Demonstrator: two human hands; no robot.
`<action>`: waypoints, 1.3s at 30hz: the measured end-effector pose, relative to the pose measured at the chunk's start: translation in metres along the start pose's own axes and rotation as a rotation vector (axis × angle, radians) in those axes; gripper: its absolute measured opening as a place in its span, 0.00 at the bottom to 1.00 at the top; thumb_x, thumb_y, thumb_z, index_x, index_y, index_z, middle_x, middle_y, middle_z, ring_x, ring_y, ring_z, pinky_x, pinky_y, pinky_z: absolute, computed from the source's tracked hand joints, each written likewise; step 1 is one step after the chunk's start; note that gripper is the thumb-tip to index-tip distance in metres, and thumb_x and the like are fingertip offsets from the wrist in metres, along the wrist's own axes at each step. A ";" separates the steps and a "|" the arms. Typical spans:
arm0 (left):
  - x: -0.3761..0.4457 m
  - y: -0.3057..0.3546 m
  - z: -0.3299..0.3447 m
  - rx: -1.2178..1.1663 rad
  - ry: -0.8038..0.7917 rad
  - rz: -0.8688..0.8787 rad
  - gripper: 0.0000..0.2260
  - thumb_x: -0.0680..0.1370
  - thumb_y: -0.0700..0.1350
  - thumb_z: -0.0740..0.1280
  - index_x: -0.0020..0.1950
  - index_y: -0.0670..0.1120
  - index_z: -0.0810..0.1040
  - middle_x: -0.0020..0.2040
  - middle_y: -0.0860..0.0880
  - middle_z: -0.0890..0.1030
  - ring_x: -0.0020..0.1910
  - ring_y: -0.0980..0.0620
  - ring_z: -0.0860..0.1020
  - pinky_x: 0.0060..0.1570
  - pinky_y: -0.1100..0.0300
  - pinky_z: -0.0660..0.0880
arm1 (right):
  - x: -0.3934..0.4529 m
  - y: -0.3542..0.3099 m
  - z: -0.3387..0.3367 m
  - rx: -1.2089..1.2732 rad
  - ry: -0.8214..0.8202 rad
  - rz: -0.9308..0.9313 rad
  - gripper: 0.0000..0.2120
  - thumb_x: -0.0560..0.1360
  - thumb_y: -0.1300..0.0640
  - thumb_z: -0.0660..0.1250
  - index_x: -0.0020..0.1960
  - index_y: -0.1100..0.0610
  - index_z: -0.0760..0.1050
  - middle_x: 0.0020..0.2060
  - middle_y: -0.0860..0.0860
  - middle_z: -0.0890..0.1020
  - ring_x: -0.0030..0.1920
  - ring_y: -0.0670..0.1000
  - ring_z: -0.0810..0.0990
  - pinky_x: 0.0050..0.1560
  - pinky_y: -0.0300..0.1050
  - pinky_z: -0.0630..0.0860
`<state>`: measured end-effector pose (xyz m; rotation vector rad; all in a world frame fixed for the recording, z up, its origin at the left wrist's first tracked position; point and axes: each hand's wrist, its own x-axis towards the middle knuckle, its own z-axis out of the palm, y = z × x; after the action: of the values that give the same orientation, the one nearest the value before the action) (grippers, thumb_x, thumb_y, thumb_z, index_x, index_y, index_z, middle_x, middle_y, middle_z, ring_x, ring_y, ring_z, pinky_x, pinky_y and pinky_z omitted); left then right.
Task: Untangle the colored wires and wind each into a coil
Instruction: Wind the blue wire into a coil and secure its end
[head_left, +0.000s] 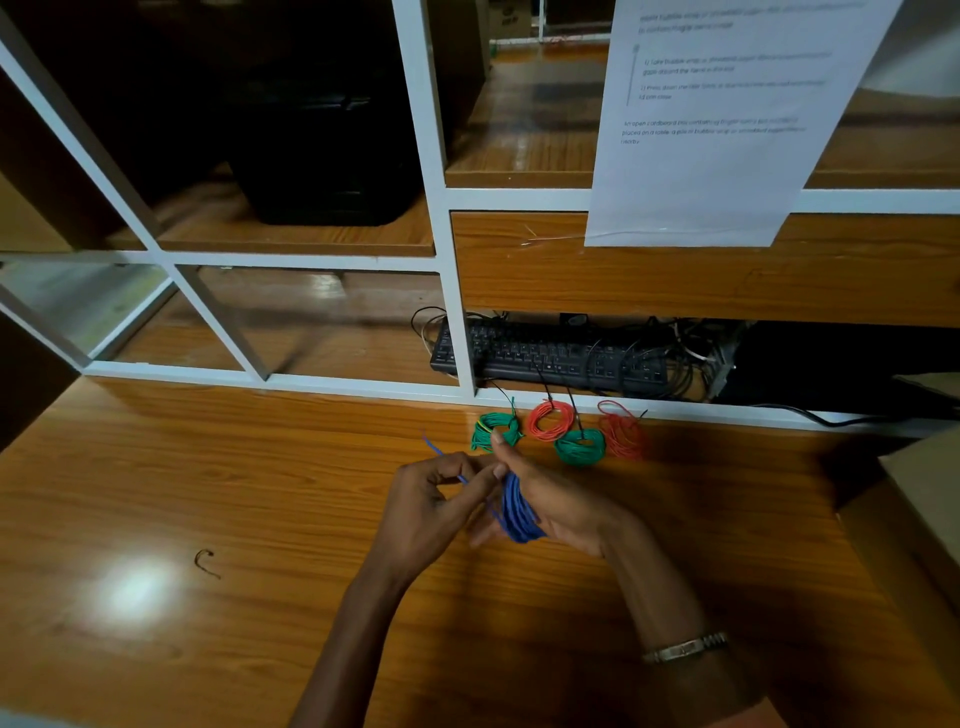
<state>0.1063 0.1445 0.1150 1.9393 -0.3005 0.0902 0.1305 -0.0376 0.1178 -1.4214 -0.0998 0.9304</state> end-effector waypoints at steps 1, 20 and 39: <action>-0.001 -0.003 -0.002 -0.007 0.012 -0.017 0.14 0.81 0.48 0.74 0.37 0.46 0.81 0.40 0.49 0.87 0.46 0.48 0.86 0.48 0.43 0.81 | -0.003 -0.001 0.000 -0.014 -0.062 -0.003 0.39 0.78 0.24 0.48 0.69 0.52 0.76 0.53 0.68 0.84 0.51 0.63 0.86 0.61 0.57 0.79; -0.016 0.000 0.032 -0.388 0.150 -0.333 0.20 0.89 0.51 0.53 0.59 0.42 0.80 0.49 0.41 0.87 0.46 0.41 0.87 0.46 0.53 0.84 | 0.002 0.005 -0.004 0.605 -0.024 -0.326 0.13 0.82 0.55 0.62 0.44 0.61 0.76 0.23 0.50 0.73 0.18 0.45 0.68 0.28 0.40 0.69; -0.016 0.014 0.048 -0.513 -0.022 -0.582 0.22 0.87 0.58 0.50 0.69 0.51 0.79 0.59 0.47 0.87 0.58 0.48 0.85 0.61 0.51 0.78 | -0.004 -0.010 -0.007 0.566 0.108 -0.332 0.13 0.78 0.54 0.63 0.39 0.59 0.77 0.20 0.49 0.67 0.18 0.47 0.63 0.32 0.47 0.59</action>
<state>0.0833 0.0984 0.1064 1.4490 0.2201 -0.3586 0.1371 -0.0446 0.1271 -0.8898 0.0107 0.5447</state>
